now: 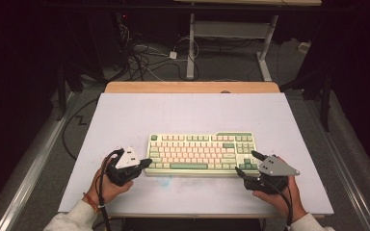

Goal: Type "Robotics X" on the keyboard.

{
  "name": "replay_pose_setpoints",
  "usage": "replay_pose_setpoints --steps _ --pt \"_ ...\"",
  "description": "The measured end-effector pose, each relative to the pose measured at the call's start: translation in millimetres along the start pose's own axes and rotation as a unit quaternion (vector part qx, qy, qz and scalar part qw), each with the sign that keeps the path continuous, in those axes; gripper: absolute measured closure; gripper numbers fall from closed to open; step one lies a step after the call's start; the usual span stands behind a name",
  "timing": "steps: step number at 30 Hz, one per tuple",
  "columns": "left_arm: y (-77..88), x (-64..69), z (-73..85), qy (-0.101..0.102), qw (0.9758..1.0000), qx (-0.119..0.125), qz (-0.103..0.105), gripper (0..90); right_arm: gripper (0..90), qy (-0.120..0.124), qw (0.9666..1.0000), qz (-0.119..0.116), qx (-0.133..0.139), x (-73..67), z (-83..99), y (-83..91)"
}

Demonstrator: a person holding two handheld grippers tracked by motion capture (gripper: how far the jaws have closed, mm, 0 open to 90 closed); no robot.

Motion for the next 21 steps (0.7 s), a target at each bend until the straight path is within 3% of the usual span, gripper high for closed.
replay_pose_setpoints --steps 1,2,8,21 --pt "0.0 0.0 0.0 0.000 1.0000 0.000 0.000 88.0 24.5 0.000 1.0000 0.000 -0.001 0.1 0.4 -0.5" --pt "-7.1 4.2 -7.1 -0.017 0.9998 -0.007 0.003 88.0 24.5 -0.001 1.0000 -0.001 -0.002 -0.1 1.1 -1.3" --pt "-25.4 14.7 -28.9 -0.049 0.9985 -0.011 0.020 88.0 24.5 0.003 0.9999 -0.007 -0.011 -2.3 4.0 -4.3" --pt "-66.6 26.7 -58.1 -0.079 0.9952 -0.037 0.045 88.0 24.4 0.008 0.9995 -0.025 -0.018 -6.7 7.6 -8.6"
Point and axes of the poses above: each handheld gripper's, and its own axes: y roughly backward along the jaws, z roughly out of its underside, x roughly to its right, the point moved 9 cm from there along -y, roughly forward along the jaws, and after that the axes turned 2 degrees about -z, right-handed, at the moved point
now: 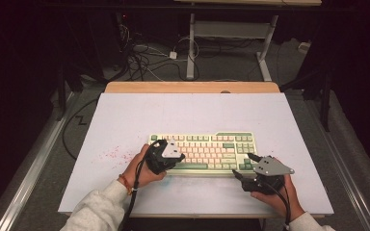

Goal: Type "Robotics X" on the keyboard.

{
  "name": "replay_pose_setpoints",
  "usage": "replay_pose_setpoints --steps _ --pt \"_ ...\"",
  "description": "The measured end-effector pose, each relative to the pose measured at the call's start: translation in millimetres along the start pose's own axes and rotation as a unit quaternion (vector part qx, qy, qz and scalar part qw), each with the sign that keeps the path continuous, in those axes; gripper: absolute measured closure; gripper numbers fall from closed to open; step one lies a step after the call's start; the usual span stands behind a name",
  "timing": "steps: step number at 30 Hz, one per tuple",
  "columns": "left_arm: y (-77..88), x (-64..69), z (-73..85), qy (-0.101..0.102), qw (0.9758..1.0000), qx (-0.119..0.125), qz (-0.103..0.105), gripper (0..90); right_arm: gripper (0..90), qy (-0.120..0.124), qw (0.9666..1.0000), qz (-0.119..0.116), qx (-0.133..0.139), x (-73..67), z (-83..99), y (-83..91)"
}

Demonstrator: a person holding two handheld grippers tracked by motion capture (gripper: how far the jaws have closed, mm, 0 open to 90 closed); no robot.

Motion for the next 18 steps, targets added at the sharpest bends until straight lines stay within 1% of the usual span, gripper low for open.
replay_pose_setpoints --steps 1,3,6,9,12,13,15,16,17,18 --pt "-5.6 1.2 -4.6 -0.001 1.0000 -0.001 0.004 88.0 24.4 0.000 1.0000 -0.001 -0.001 0.0 0.3 -0.1" --pt "-7.4 1.8 -5.6 -0.003 1.0000 -0.003 0.005 88.0 24.4 0.001 1.0000 -0.002 -0.001 -0.1 0.4 -0.3" --pt "-15.2 2.9 -8.5 -0.004 0.9999 -0.010 0.007 88.0 24.4 0.001 1.0000 -0.003 -0.003 -0.2 1.4 -1.2" --pt "-21.1 3.5 -9.8 -0.007 0.9998 -0.017 0.009 88.0 24.4 0.003 1.0000 -0.004 -0.004 -0.1 1.8 -1.3" --pt "-25.9 3.8 -10.6 -0.006 0.9997 -0.021 0.009 87.9 24.4 0.002 1.0000 -0.004 -0.007 -0.3 2.8 -1.9" --pt "-28.6 4.0 -9.4 -0.009 0.9995 -0.028 0.009 87.9 24.6 0.003 1.0000 -0.006 -0.007 -0.4 3.0 -2.4" --pt "-28.6 3.8 -10.1 -0.009 0.9995 -0.028 0.009 87.9 25.2 0.005 1.0000 -0.002 -0.004 -0.3 2.3 -1.8" --pt "-28.0 3.7 -10.7 -0.010 0.9996 -0.026 0.005 87.9 25.5 0.007 1.0000 0.001 0.002 -0.2 0.9 -0.8" --pt "-23.5 3.7 -13.3 -0.012 0.9998 -0.017 0.002 87.9 25.5 0.008 0.9999 0.002 0.006 0.1 -0.3 -0.1" --pt "-23.5 3.7 -13.3 -0.012 0.9998 -0.017 0.002 87.8 25.4 0.008 0.9999 0.003 0.009 0.6 -1.4 0.8"
Point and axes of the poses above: each handheld gripper's, and its own axes: y roughly backward along the jaws, z roughly out of its underside, x roughly to its right, the point moved 9 cm from there along -y, roughly forward along the jaws, and after that the axes turned 2 degrees about -z, right-handed, at the moved point
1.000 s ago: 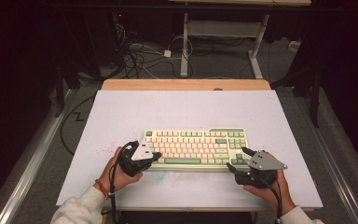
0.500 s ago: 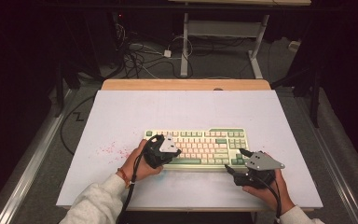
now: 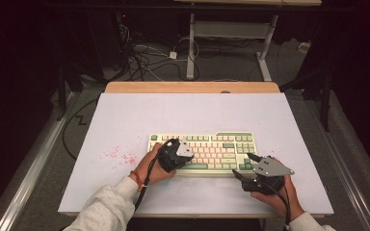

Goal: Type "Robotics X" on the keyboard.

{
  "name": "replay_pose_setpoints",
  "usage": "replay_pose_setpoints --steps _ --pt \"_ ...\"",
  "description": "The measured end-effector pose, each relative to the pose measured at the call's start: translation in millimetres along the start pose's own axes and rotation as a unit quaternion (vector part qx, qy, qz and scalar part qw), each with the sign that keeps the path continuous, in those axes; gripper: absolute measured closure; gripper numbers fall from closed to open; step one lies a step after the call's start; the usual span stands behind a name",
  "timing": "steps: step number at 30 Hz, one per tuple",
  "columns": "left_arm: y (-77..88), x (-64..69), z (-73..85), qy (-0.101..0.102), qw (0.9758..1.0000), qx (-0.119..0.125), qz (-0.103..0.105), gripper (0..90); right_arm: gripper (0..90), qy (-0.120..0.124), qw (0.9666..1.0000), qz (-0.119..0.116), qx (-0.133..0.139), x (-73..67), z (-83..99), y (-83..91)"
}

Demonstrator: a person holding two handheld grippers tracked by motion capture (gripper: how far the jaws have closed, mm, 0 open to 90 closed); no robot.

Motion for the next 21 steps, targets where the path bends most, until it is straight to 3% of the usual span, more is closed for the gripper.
replay_pose_setpoints --steps 4,9,14,16,17,19,20,21 --pt "18.6 -7.3 -8.0 0.007 0.9992 0.035 -0.016 87.2 25.2 -0.005 1.0000 0.001 -0.004 2.0 2.4 0.0" --pt "30.4 -16.6 -4.6 0.015 0.9980 0.045 -0.042 81.0 25.5 -0.014 0.9996 0.024 0.003 9.0 0.2 2.6" --pt "41.8 -22.9 -0.8 0.022 0.9964 0.063 -0.052 74.5 25.8 -0.023 0.9992 0.033 -0.001 13.6 2.1 3.1" --pt "46.8 -24.3 1.8 0.015 0.9957 0.070 -0.058 69.8 25.9 -0.024 0.9991 0.034 -0.002 14.1 2.2 3.0" --pt "49.0 -26.0 3.2 0.013 0.9951 0.071 -0.067 62.3 25.9 -0.024 0.9992 0.032 -0.002 13.1 1.9 2.8" --pt "53.4 -28.7 5.5 0.021 0.9934 0.083 -0.076 52.1 25.9 -0.022 0.9993 0.031 -0.003 12.6 2.3 2.3" --pt "54.7 -29.1 6.8 0.023 0.9931 0.084 -0.078 52.1 25.9 -0.022 0.9993 0.031 -0.003 12.6 2.3 2.3" --pt "56.7 -30.7 9.6 0.023 0.9922 0.083 -0.090 46.1 25.9 -0.023 0.9992 0.031 -0.003 12.6 2.4 2.4"
Point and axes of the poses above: each handheld gripper's, and its own axes: y roughly backward along the jaws, z roughly out of its underside, x roughly to its right, the point moved 9 cm from there along -y, roughly forward along the jaws, and after that the axes turned 2 degrees about -z, right-handed, at the moved point
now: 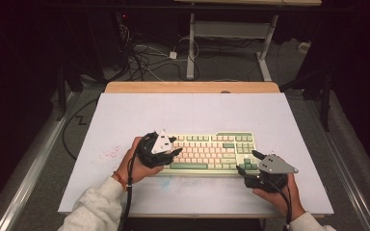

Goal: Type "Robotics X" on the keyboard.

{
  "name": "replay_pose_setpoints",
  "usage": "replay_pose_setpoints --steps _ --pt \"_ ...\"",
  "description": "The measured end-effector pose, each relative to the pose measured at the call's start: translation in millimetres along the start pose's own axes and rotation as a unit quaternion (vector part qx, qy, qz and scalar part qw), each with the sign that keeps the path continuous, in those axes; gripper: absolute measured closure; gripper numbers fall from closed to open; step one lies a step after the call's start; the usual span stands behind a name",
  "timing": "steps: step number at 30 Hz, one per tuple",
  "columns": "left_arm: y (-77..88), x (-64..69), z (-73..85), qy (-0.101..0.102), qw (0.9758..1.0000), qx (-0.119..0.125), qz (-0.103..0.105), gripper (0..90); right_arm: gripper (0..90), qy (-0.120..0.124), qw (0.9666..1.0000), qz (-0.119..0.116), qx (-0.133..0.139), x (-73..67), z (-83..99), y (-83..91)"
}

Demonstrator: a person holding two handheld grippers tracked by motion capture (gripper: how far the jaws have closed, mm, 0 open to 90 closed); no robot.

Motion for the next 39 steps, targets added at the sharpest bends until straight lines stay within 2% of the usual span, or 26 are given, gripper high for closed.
replay_pose_setpoints --steps 2,3,4,5,7,9,15,22,25,28,29,30,31,33,34,37,38,39 --pt "3.8 -1.8 3.9 0.001 1.0000 0.003 -0.009 36.3 26.0 0.000 1.0000 0.000 0.001 0.3 -0.1 0.5" --pt "5.8 -3.0 5.8 0.002 0.9999 0.005 -0.014 26.6 26.2 0.000 1.0000 0.002 0.001 1.3 0.0 0.7" --pt "7.5 -4.0 7.2 0.005 0.9998 0.008 -0.017 22.9 26.3 -0.001 1.0000 0.002 -0.001 1.6 0.2 0.7" --pt "10.0 -4.9 9.3 0.008 0.9997 0.011 -0.018 22.9 26.3 -0.001 1.0000 0.002 -0.001 1.6 0.2 0.7" --pt "15.2 -7.1 15.7 0.006 0.9995 0.016 -0.026 18.4 28.0 0.003 1.0000 -0.002 -0.003 0.0 0.4 0.4" --pt "18.7 -9.2 22.1 0.012 0.9994 0.014 -0.028 17.7 28.0 0.003 1.0000 -0.003 -0.002 -0.6 0.1 0.5" --pt "34.0 -18.0 46.4 0.026 0.9977 0.015 -0.061 17.7 27.6 -0.001 1.0000 0.003 0.001 2.3 -1.2 2.0" --pt "41.4 -23.1 74.4 0.025 0.9960 -0.014 -0.084 17.7 28.2 -0.002 1.0000 0.003 0.002 2.5 -3.3 2.4" --pt "43.0 -22.8 84.7 0.041 0.9952 -0.020 -0.087 17.7 30.0 -0.002 1.0000 0.003 0.002 3.1 -4.8 3.1" --pt "44.0 -20.3 94.1 0.047 0.9943 -0.032 -0.090 17.7 38.4 -0.007 0.9999 -0.005 0.005 2.7 -8.9 4.4" --pt "45.1 -19.6 98.0 0.048 0.9937 -0.038 -0.094 17.7 38.4 -0.007 0.9999 -0.005 0.005 2.7 -8.9 4.4" --pt "46.1 -18.4 100.7 0.048 0.9937 -0.041 -0.092 17.7 46.7 -0.011 0.9996 -0.024 0.009 -0.4 -12.7 5.2" --pt "47.2 -17.6 103.0 0.050 0.9937 -0.043 -0.091 17.7 51.0 -0.008 0.9993 -0.034 0.010 -1.9 -14.7 5.5" --pt "49.3 -16.0 106.6 0.054 0.9937 -0.046 -0.087 17.7 53.2 -0.006 0.9993 -0.036 0.011 -2.3 -16.4 5.6" --pt "51.9 -15.1 110.3 0.052 0.9936 -0.048 -0.088 17.7 59.0 -0.005 0.9993 -0.037 0.008 -1.2 -21.4 4.0" --pt "54.4 -15.3 115.6 0.053 0.9931 -0.054 -0.090 17.7 66.5 -0.007 0.9988 -0.047 0.008 -1.3 -28.0 1.0" --pt "54.4 -15.3 115.6 0.053 0.9931 -0.054 -0.090 17.7 66.5 -0.007 0.9988 -0.047 0.008 -1.3 -28.0 1.0" --pt "54.9 -15.5 118.1 0.055 0.9927 -0.057 -0.090 17.7 71.2 0.001 0.9982 -0.060 0.006 -4.0 -32.0 -2.0"
Point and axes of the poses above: each handheld gripper's, and its own axes: y roughly backward along the jaws, z roughly out of its underside, x roughly to its right, the point moved 9 cm from there along -y, roughly forward along the jaws, and after that the axes turned 2 degrees about -z, right-handed, at the moved point
